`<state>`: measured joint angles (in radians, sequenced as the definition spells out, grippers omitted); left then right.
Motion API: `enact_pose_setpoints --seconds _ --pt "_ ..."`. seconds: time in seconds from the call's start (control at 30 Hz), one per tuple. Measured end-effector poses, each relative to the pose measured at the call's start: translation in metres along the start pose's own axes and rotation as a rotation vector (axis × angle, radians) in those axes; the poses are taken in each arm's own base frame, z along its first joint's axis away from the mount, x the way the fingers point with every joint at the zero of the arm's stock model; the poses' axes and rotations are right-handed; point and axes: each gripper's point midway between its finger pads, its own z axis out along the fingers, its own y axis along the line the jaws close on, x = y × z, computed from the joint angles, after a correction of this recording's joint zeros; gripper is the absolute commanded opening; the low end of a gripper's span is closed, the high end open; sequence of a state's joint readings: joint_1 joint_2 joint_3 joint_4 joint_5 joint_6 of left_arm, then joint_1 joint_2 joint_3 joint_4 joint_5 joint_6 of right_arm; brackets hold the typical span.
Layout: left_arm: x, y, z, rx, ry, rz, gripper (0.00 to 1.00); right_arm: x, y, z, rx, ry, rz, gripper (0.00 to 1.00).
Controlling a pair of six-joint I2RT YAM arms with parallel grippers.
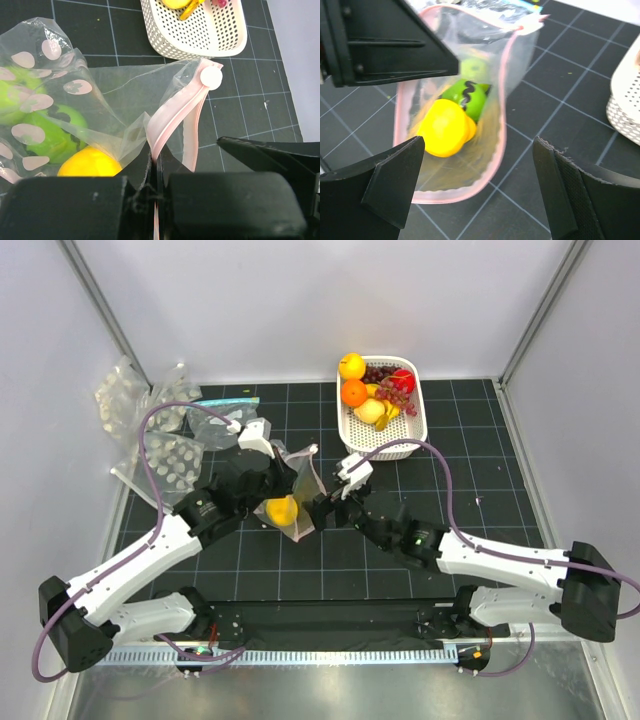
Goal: Place the food in the zip-top bag and seal the zipper
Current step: Place the fake fruit in the zipper food storage bag, then pick up the fake fruit from the bin.
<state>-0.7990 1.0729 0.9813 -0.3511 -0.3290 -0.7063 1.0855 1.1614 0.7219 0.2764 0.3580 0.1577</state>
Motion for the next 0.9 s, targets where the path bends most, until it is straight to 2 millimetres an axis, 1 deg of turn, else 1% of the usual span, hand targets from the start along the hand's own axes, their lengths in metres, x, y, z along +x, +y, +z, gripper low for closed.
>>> enact_pose_setpoints --seconds 0.1,0.23,0.57,0.73,0.9 --pt "-0.001 0.001 0.000 -0.005 -0.005 0.000 0.00 -0.003 -0.011 -0.006 0.050 -0.021 0.007 0.96" --pt "-0.002 0.001 0.000 -0.008 -0.009 -0.001 0.00 -0.008 -0.020 -0.010 0.092 -0.041 0.014 0.96" --pt "-0.002 0.000 0.001 -0.001 -0.011 -0.002 0.00 -0.013 -0.033 -0.014 0.164 -0.063 0.026 0.97" --pt "0.000 -0.002 0.004 0.006 -0.002 -0.001 0.00 -0.014 -0.038 -0.015 0.195 -0.069 0.029 0.98" --pt "0.001 -0.003 0.005 0.010 0.001 0.000 0.00 -0.019 -0.049 -0.021 0.253 -0.086 0.042 0.99"
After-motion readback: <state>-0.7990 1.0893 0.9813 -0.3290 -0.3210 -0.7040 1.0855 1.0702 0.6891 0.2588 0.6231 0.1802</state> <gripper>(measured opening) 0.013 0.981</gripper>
